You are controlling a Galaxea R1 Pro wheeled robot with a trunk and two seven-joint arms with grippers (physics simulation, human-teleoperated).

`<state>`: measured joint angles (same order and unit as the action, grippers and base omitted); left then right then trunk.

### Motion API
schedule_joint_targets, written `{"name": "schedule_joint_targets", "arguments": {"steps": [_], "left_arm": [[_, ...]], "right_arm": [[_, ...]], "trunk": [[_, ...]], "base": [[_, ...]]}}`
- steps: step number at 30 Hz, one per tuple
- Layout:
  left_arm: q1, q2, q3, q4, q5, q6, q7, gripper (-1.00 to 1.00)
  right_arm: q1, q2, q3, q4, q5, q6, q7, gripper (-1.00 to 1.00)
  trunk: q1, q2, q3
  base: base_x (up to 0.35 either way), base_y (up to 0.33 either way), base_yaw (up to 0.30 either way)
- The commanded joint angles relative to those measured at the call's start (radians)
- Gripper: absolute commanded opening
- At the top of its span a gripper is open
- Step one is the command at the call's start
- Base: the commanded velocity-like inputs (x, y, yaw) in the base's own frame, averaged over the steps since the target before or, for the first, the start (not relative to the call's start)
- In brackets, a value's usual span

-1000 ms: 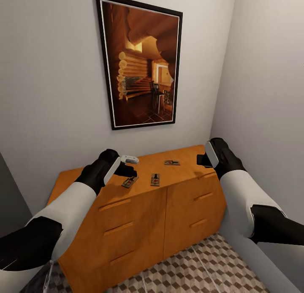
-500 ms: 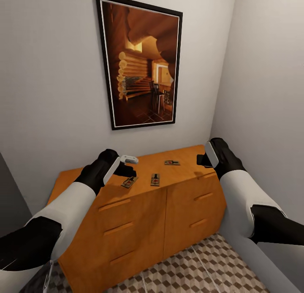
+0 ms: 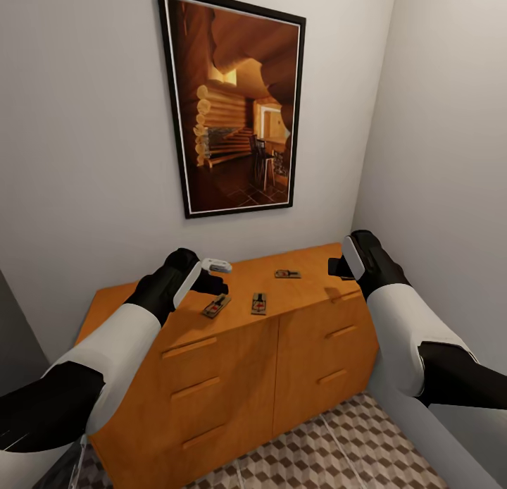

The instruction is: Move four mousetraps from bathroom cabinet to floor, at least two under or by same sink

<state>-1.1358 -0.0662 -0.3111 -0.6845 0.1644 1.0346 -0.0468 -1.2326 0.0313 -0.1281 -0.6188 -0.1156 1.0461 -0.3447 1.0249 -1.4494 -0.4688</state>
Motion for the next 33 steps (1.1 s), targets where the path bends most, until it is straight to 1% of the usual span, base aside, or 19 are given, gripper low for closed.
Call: {"name": "schedule_joint_targets", "arguments": {"steps": [1, 15, 19, 21, 23, 33], "left_arm": [[-0.001, 0.000, -0.002, -0.001, 0.000, 0.004, -0.002, 1.00], [-0.001, -0.002, -0.003, 0.013, 0.006, 0.005, -0.003, 1.00], [-0.001, -0.010, -0.012, 0.075, 0.006, 0.001, -0.004, 1.00], [-0.001, -0.021, -0.020, 0.111, 0.005, -0.001, -0.004, 1.00], [-0.001, -0.027, -0.025, 0.129, 0.004, -0.002, -0.004, 1.00], [-0.001, -0.033, -0.031, 0.148, 0.003, -0.001, -0.005, 1.00]], "right_arm": [[-0.001, 0.001, -0.004, -0.001, -0.012, 0.001, -0.011, -1.00], [-0.001, 0.001, -0.004, -0.001, -0.012, 0.001, -0.011, -1.00], [-0.001, 0.001, -0.004, -0.001, -0.012, 0.001, -0.011, -1.00], [-0.001, 0.001, -0.004, -0.001, -0.012, 0.001, -0.011, -1.00], [-0.001, 0.001, -0.004, -0.001, -0.012, 0.001, -0.012, -1.00], [-0.001, 0.001, -0.004, -0.001, -0.012, 0.001, -0.011, -1.00]], "trunk": [[0.000, -0.001, -0.001], [0.000, -0.001, -0.001], [0.000, -0.001, -0.001], [0.000, -0.001, -0.001], [0.000, -0.001, -0.001], [0.000, -0.001, -0.001]], "base": [[0.062, 0.000, 0.000], [0.013, 0.000, 0.000], [0.000, 0.000, 0.000], [0.000, 0.000, 0.000], [0.000, 0.000, 0.000], [0.000, 0.000, 0.000]]}}
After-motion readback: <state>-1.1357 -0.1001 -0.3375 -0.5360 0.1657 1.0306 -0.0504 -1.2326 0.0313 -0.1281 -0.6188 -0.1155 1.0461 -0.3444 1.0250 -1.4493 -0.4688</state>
